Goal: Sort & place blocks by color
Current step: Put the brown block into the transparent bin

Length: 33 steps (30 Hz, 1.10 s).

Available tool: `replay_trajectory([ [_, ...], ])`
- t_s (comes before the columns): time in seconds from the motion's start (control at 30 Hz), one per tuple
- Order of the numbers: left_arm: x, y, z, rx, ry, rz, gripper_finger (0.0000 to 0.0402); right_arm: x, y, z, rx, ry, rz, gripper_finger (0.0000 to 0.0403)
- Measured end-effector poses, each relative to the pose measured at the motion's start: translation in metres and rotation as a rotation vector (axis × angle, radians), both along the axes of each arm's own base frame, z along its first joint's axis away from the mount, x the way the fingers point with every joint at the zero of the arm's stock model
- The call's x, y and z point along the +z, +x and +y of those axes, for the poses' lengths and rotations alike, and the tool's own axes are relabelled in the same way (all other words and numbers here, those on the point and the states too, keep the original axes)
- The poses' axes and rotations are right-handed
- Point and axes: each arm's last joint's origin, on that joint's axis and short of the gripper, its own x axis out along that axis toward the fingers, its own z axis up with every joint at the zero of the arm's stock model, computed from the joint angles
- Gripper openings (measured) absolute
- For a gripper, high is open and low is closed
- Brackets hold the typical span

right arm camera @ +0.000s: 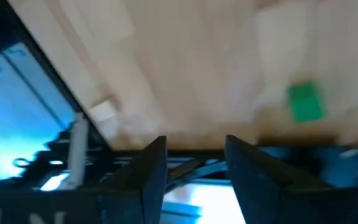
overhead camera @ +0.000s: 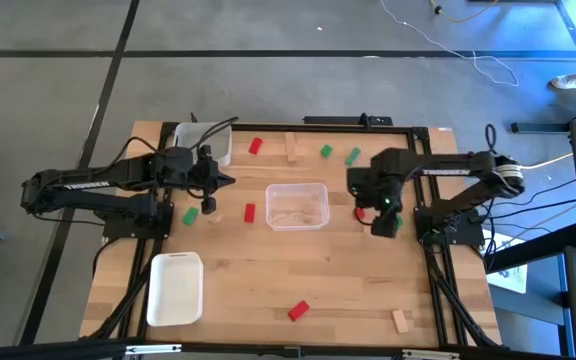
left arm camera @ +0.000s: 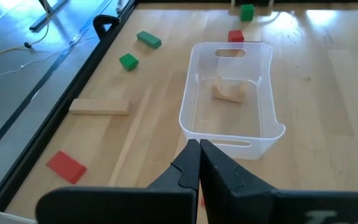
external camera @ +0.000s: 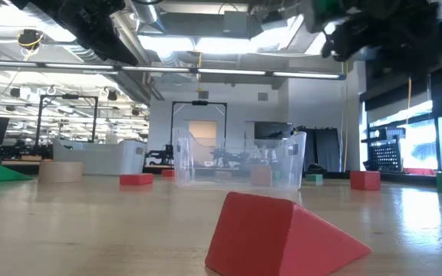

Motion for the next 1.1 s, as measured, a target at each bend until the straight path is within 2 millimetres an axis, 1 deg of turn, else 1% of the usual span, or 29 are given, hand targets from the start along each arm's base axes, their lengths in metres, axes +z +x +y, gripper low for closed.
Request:
replay_trajectory([
  [0.13,0.0,0.0,0.002,0.048,0.024,0.005,0.0,0.002,-0.024,0.019,-0.09,-0.013,0.053,0.0162],
  [0.3,0.0,-0.001,0.003,0.09,0.044,0.009,0.0,0.008,-0.048,0.042,-0.293,-0.044,0.147,0.0162],
  [0.47,0.0,-0.001,0.003,0.09,0.043,0.009,0.0,0.012,-0.06,0.067,-0.521,-0.021,0.212,0.0162],
  [0.57,0.0,-0.001,0.003,0.084,0.04,0.008,0.0,0.011,-0.063,0.082,-0.626,-0.025,0.252,0.0162],
  [0.67,0.0,-0.001,0.003,0.084,0.041,0.008,0.0,0.011,-0.066,0.098,-0.674,-0.029,0.283,0.0162],
  [0.83,0.0,-0.001,0.003,0.084,0.041,0.008,0.0,0.006,-0.065,0.126,-0.686,-0.037,0.292,0.0162],
  [1.0,0.0,-0.001,0.003,0.083,0.041,0.008,0.0,-0.006,-0.059,0.154,-0.642,-0.041,0.29,0.0162],
  [1.1,0.0,-0.001,0.003,0.082,0.041,0.008,0.0,-0.015,-0.058,0.166,-0.626,-0.065,0.307,0.0162],
])
